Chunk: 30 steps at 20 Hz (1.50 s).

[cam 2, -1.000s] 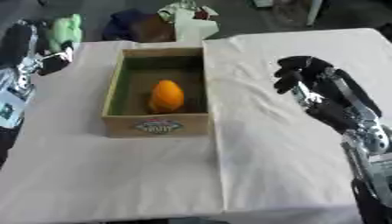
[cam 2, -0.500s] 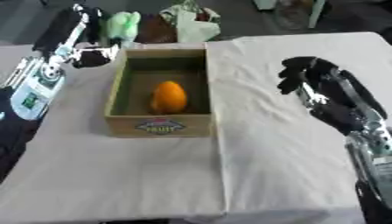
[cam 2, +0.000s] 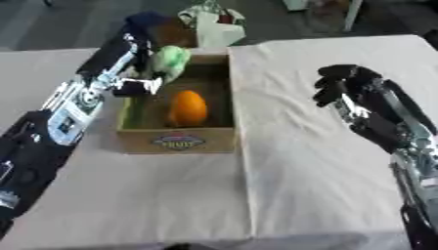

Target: Pick up objects on the table and place them in the box.

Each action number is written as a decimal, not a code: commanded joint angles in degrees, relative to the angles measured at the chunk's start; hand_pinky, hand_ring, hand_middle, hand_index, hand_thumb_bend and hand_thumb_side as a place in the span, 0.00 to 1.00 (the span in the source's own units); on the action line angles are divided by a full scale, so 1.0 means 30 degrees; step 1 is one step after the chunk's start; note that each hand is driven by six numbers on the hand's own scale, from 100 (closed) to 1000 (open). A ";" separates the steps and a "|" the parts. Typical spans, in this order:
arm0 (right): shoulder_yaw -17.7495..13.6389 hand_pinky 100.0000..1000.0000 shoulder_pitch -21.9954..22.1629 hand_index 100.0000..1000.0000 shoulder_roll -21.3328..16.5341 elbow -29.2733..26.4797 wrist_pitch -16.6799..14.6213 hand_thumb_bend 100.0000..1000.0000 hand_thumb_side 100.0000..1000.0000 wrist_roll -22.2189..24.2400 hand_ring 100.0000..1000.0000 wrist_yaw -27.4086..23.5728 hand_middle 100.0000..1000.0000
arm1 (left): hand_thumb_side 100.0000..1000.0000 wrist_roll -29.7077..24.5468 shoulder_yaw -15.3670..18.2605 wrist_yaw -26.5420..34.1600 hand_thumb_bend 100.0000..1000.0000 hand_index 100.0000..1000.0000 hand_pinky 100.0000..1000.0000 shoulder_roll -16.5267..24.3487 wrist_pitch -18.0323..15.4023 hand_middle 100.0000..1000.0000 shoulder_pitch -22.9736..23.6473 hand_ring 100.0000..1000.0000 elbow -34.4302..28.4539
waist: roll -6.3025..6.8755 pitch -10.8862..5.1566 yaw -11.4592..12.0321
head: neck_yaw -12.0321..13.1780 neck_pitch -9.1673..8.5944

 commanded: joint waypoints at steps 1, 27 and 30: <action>-0.0055 0.55 -0.0204 0.76 -0.0162 -0.0198 -0.0039 0.00 0.47 0.0084 0.57 -0.0157 0.58 | 0.05 -0.0282 0.0136 0.0150 0.00 0.49 0.48 -0.0253 -0.0661 0.32 -0.0313 0.36 0.0362 | -0.0057 -0.0285 -0.0037 | -0.0013 0.0096; -0.0308 0.55 -0.0113 0.76 -0.0299 -0.0177 -0.0031 0.00 0.47 -0.0126 0.57 0.0027 0.58 | 0.76 0.4236 0.4118 0.5071 0.56 0.74 0.58 0.2552 0.0637 0.60 0.4328 0.58 -0.8289 | 0.0084 -0.0189 0.0677 | -0.0718 -0.0032; -0.0308 0.55 -0.0118 0.76 -0.0305 -0.0181 -0.0031 0.00 0.47 -0.0129 0.57 0.0030 0.58 | 0.76 0.3720 0.4096 0.6070 0.56 0.74 0.58 0.2819 0.1550 0.60 0.4707 0.58 -0.9878 | 0.0091 -0.0179 0.0679 | -0.0725 -0.0043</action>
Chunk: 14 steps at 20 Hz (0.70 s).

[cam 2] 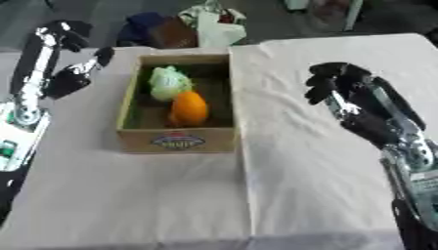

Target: Pick up objects on the table and place them in the box.

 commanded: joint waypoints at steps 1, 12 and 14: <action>-0.0174 0.55 -0.0200 0.76 -0.0313 -0.0188 -0.0025 0.00 0.47 -0.0077 0.57 0.0021 0.58 | 0.76 -0.0417 0.0198 0.1104 0.56 0.74 0.58 0.0738 0.0902 0.60 -0.0069 0.58 -0.1886 | -0.0032 -0.0190 0.0017 | -0.0060 -0.0042; -0.0386 0.55 -0.0206 0.76 -0.0476 -0.0245 -0.0073 0.00 0.47 -0.0298 0.57 0.0066 0.58 | 0.69 0.1843 0.2697 0.4386 0.44 0.71 0.53 0.1420 0.2754 0.55 0.4856 0.54 -0.6242 | -0.0042 -0.0059 0.0476 | -0.0177 -0.0216; -0.0389 0.55 -0.0209 0.76 -0.0484 -0.0258 -0.0079 0.00 0.46 -0.0321 0.57 0.0043 0.58 | 0.67 0.2259 0.2969 0.5014 0.41 0.70 0.52 0.1371 0.2853 0.54 0.5686 0.53 -0.6683 | -0.0049 -0.0074 0.0514 | -0.0160 -0.0189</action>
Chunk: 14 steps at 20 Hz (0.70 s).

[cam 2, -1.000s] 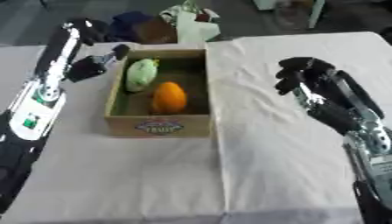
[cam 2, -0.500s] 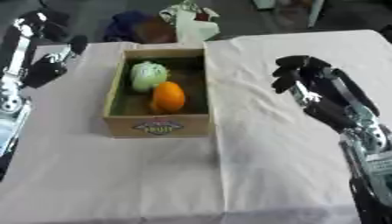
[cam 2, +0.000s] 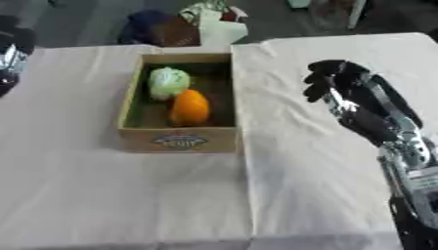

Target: Pick up objects on the table and place them in the box.

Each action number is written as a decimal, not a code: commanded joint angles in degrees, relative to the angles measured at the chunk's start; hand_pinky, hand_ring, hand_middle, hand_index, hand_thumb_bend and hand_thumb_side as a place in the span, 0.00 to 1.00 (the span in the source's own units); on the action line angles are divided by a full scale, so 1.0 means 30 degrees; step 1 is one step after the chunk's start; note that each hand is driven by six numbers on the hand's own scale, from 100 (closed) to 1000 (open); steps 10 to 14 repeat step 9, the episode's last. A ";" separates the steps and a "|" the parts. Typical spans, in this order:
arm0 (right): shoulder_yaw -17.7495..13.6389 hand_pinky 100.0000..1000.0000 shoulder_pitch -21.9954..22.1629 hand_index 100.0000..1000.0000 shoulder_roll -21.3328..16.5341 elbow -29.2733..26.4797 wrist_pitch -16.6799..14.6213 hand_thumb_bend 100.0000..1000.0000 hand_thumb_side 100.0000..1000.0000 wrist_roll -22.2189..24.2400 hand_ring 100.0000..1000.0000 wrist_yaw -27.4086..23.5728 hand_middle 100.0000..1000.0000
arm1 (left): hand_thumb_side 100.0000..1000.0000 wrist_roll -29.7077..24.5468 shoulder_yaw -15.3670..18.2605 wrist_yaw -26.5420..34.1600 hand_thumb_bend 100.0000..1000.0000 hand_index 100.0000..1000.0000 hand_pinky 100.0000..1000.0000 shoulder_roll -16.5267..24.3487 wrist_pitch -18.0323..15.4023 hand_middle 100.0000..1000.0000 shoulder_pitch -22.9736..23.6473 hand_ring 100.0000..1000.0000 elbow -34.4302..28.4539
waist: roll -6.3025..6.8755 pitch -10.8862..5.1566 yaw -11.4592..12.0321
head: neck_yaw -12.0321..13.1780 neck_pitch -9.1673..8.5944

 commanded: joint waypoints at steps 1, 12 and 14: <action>-0.0150 0.55 -0.0209 0.76 -0.0464 -0.0266 -0.0007 0.00 0.46 -0.0088 0.57 0.0008 0.58 | 0.67 0.0760 0.0706 0.1036 0.40 0.70 0.52 0.0452 0.0197 0.54 0.0676 0.53 -0.1009 | -0.0032 -0.0241 0.0058 | 0.0054 -0.0156; -0.0210 0.55 -0.0118 0.76 -0.0501 -0.0272 -0.0018 0.00 0.46 -0.0275 0.57 0.0025 0.58 | 0.64 0.1464 0.1490 0.3820 0.37 0.69 0.52 0.0030 0.0071 0.53 0.2309 0.52 -0.1227 | 0.0000 -0.0221 0.0280 | 0.0108 -0.0055; -0.0210 0.55 -0.0118 0.76 -0.0501 -0.0272 -0.0018 0.00 0.46 -0.0275 0.57 0.0025 0.58 | 0.64 0.1464 0.1490 0.3820 0.37 0.69 0.52 0.0030 0.0071 0.53 0.2309 0.52 -0.1227 | 0.0000 -0.0221 0.0280 | 0.0108 -0.0055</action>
